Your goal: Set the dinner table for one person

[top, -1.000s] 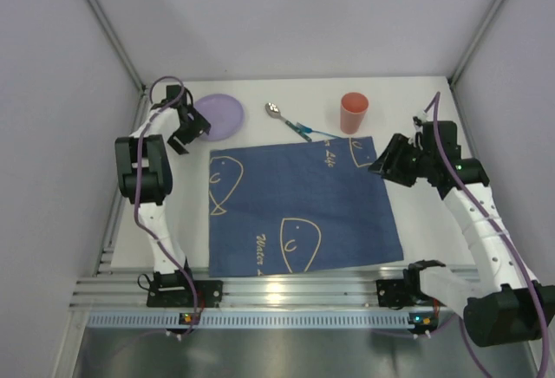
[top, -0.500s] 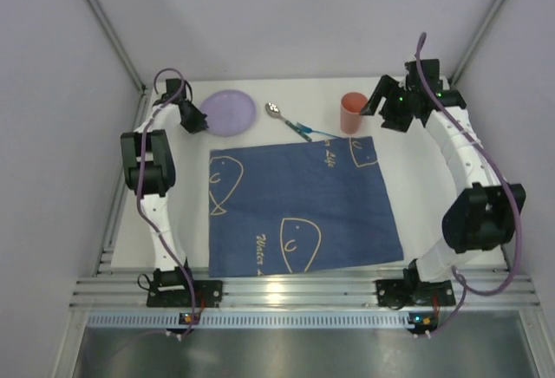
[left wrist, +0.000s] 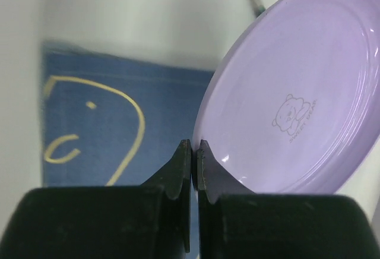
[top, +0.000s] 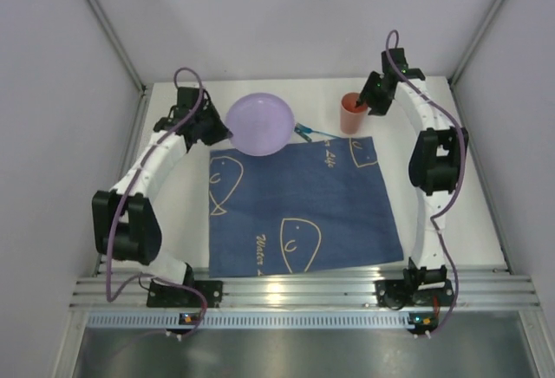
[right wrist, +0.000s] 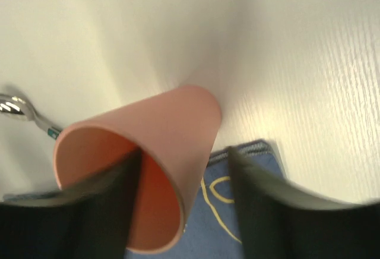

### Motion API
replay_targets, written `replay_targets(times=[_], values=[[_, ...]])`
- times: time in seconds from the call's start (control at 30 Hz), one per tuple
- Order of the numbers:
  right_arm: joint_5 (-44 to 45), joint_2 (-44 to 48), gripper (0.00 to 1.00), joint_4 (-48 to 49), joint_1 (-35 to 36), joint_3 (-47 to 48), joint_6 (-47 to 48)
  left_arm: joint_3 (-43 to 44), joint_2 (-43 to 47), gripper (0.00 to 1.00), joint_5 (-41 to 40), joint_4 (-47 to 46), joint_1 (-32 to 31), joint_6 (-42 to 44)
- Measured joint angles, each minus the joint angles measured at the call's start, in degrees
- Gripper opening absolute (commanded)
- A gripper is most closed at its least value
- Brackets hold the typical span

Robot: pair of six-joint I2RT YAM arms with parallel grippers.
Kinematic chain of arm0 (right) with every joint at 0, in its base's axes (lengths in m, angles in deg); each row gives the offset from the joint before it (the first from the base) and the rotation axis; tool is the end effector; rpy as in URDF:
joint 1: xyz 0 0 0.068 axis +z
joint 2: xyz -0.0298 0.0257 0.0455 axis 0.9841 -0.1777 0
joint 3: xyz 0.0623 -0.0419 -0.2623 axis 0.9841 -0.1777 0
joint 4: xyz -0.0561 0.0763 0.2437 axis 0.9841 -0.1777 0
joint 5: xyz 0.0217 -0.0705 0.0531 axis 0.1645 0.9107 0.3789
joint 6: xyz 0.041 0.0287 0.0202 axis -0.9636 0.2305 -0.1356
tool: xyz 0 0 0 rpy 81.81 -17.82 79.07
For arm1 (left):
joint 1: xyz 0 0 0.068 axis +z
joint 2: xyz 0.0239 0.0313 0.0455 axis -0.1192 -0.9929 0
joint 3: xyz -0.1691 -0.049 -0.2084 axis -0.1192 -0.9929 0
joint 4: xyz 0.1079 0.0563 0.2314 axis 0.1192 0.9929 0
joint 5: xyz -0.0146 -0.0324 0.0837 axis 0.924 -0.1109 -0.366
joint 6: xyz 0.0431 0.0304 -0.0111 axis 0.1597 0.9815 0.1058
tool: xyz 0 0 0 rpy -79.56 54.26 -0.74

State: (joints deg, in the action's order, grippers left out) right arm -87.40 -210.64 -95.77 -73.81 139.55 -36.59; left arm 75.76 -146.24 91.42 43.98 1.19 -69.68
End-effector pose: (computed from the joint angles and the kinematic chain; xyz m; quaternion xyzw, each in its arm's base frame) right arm 0.4916 0.0549 0.2520 0.2001 0.9303 0.1448 0.2713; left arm 0.3643 -0.0410 0.2810 -0.2213 0.8982 -0.1948 0.3260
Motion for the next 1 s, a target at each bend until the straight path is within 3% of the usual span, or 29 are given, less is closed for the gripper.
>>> replay_targets(times=[0.1,0.23,0.43,0.5,0.53,0.67,0.87,1.0], values=[[1.20,-2.56,0.00,-1.40,0.04,3.87,0.79,-4.63,8.52,0.00,-0.11,-0.37,-7.58,1.55],[2.23,-2.89,0.00,-2.40,0.09,5.09,0.94,-15.30,14.62,0.00,0.17,-0.55,-14.45,2.34],[4.61,-0.87,0.00,-4.31,0.15,5.31,3.48,-32.98,13.70,0.01,-1.57,0.11,-19.17,0.55],[5.60,2.03,0.00,-5.60,0.17,5.29,4.55,-34.36,13.94,0.20,-1.46,-0.31,-19.26,-0.04],[5.97,3.80,0.00,-5.95,0.20,4.90,5.01,-34.36,14.23,0.42,-1.64,-0.81,-19.26,-0.11],[8.07,17.46,0.00,-6.14,0.96,-3.80,6.71,-34.36,14.60,0.97,-3.41,-1.20,-19.26,-0.13],[11.37,35.01,0.00,-6.80,5.99,-22.40,8.09,-31.87,14.82,0.98,-5.46,0.72,-19.26,-0.37],[12.00,34.93,0.00,-6.60,7.28,-31.71,8.17,-24.94,14.53,0.98,-6.03,2.45,-19.26,-0.20]])
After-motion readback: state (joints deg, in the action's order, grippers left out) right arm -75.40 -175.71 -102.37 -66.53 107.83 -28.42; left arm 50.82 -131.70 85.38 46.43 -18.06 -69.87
